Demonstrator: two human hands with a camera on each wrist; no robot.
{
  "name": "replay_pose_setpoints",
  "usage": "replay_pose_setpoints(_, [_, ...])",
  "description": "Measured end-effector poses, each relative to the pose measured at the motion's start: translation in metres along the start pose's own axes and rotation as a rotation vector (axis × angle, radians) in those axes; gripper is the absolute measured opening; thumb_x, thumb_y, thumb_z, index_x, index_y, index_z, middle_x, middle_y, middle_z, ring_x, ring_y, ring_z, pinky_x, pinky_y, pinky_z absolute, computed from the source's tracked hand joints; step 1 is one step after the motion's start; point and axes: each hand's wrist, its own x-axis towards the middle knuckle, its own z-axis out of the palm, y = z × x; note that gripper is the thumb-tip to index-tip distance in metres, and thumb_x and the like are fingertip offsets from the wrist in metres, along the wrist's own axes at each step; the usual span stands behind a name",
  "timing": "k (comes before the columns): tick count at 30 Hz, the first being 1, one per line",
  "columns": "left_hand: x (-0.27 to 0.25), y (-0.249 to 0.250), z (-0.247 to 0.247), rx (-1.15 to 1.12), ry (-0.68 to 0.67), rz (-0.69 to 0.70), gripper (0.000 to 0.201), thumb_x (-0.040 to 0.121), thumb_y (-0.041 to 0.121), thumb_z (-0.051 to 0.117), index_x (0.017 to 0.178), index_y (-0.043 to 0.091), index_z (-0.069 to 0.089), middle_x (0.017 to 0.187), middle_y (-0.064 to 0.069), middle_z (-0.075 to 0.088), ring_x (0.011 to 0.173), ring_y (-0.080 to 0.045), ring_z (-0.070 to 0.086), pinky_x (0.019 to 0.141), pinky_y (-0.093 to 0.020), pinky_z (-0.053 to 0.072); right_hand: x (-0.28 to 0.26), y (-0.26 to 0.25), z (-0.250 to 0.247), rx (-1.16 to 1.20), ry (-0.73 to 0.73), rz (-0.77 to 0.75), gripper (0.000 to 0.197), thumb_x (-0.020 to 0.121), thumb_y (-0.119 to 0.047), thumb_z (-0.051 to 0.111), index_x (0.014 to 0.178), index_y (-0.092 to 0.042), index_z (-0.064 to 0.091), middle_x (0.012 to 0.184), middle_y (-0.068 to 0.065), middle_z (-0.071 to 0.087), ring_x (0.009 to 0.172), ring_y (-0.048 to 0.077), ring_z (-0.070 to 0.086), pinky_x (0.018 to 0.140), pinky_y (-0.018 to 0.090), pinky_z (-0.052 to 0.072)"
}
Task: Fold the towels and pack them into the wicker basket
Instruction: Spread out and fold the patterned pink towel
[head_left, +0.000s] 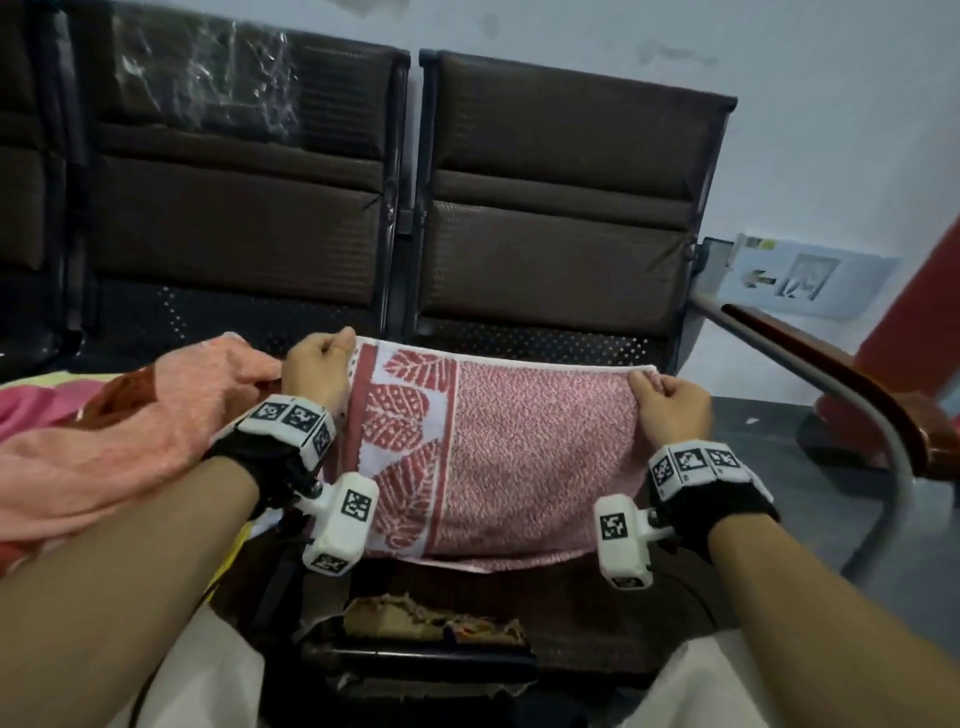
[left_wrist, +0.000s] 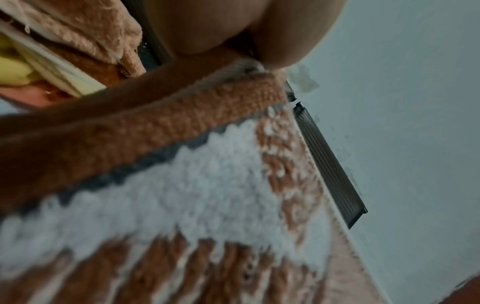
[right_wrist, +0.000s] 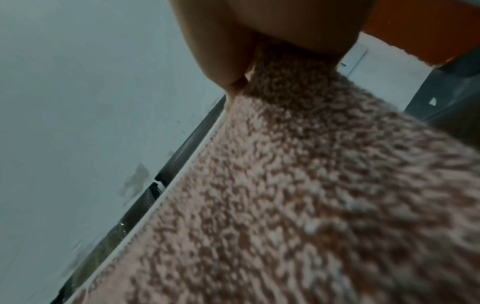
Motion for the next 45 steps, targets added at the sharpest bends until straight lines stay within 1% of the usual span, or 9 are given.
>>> replay_pose_setpoints(2, [0.001,-0.002,0.005,-0.022,-0.037,-0.057,0.037,0.095,0.037,0.048,0.091,0.005,0.065,0.095,-0.014,0.066,0.090,-0.028,0.059,0.077,-0.029,0.041,0.003,0.005,0.007,0.038,-0.041,0.083,0.034,0.083,-0.027,0.068,0.083,0.007,0.067,0.069,0.022,0.053,0.075,0.015,0.047,0.071,0.036,0.044])
replay_pose_setpoints(8, [-0.006,0.014,0.021,-0.254,-0.116,-0.174,0.031,0.091,0.043,0.052,0.076,0.018,0.063,0.083,-0.008,0.068,0.089,-0.029,0.066,0.089,-0.044,0.053,-0.005,-0.017,0.029,0.261,-0.198,0.210,0.007,0.079,-0.016,0.069,0.077,-0.009,0.071,0.082,0.007,0.067,0.076,0.018,0.059,0.077,0.033,0.049])
replay_pose_setpoints(12, [-0.019,0.022,0.041,-0.246,-0.206,-0.086,0.030,0.087,0.042,0.060,0.069,0.019,0.066,0.076,-0.004,0.069,0.080,-0.022,0.067,0.084,-0.043,0.055,-0.027,-0.037,0.049,0.404,-0.385,0.078,0.022,0.081,-0.006,0.065,0.100,-0.016,0.070,0.068,0.002,0.060,0.057,0.012,0.052,0.054,0.024,0.044])
replay_pose_setpoints(16, [-0.023,0.020,0.047,-0.173,-0.262,-0.014,0.030,0.084,0.040,0.066,0.081,0.010,0.072,0.085,-0.008,0.073,0.088,-0.026,0.068,0.087,-0.046,0.054,-0.048,-0.046,0.057,0.427,-0.672,-0.016,0.015,0.085,-0.002,0.060,0.087,-0.010,0.073,0.054,-0.007,0.059,0.043,0.003,0.047,0.039,0.015,0.038])
replay_pose_setpoints(21, [-0.027,0.018,0.044,-0.182,-0.396,-0.069,0.028,0.082,0.034,0.069,0.087,0.007,0.070,0.076,-0.005,0.066,0.076,-0.020,0.060,0.081,-0.039,0.051,-0.049,-0.046,0.058,0.655,-1.114,0.209,0.026,0.076,-0.006,0.048,0.087,-0.005,0.071,0.072,0.003,0.052,0.062,0.014,0.049,0.052,0.020,0.046])
replay_pose_setpoints(27, [-0.042,0.025,0.035,-0.239,-0.541,-0.120,0.024,0.085,0.022,0.068,0.094,0.001,0.063,0.066,-0.002,0.064,0.047,-0.007,0.059,0.045,-0.023,0.050,-0.048,-0.026,0.052,0.197,-0.920,-0.279,0.007,0.086,-0.009,0.067,0.081,-0.013,0.071,0.066,0.002,0.065,0.061,0.014,0.062,0.062,0.033,0.053])
replay_pose_setpoints(31, [-0.048,0.026,0.031,-0.205,-0.499,-0.025,0.024,0.077,0.019,0.074,0.092,0.001,0.069,0.067,-0.001,0.070,0.054,-0.006,0.063,0.052,-0.023,0.051,-0.053,-0.040,0.053,0.122,-0.766,-0.552,0.012,0.083,-0.025,0.066,0.072,-0.022,0.065,0.069,-0.012,0.062,0.064,0.002,0.057,0.062,0.027,0.047])
replay_pose_setpoints(36, [-0.056,0.026,0.030,-0.271,-0.530,-0.053,0.026,0.080,0.013,0.071,0.101,-0.001,0.070,0.088,-0.017,0.072,0.066,-0.014,0.066,0.053,-0.019,0.053,-0.069,-0.049,0.055,0.109,-0.710,-0.623,0.013,0.085,-0.030,0.067,0.076,-0.019,0.065,0.070,0.000,0.068,0.066,0.018,0.063,0.064,0.034,0.051])
replay_pose_setpoints(45, [-0.061,0.026,0.022,-0.360,-0.747,-0.128,0.038,0.083,0.032,0.062,0.107,0.002,0.069,0.081,-0.015,0.072,0.071,-0.015,0.068,0.071,-0.027,0.058,-0.078,-0.044,0.067,0.081,-0.610,-0.533,0.019,0.081,-0.029,0.072,0.066,-0.024,0.061,0.061,-0.008,0.062,0.055,-0.002,0.051,0.056,0.019,0.042])
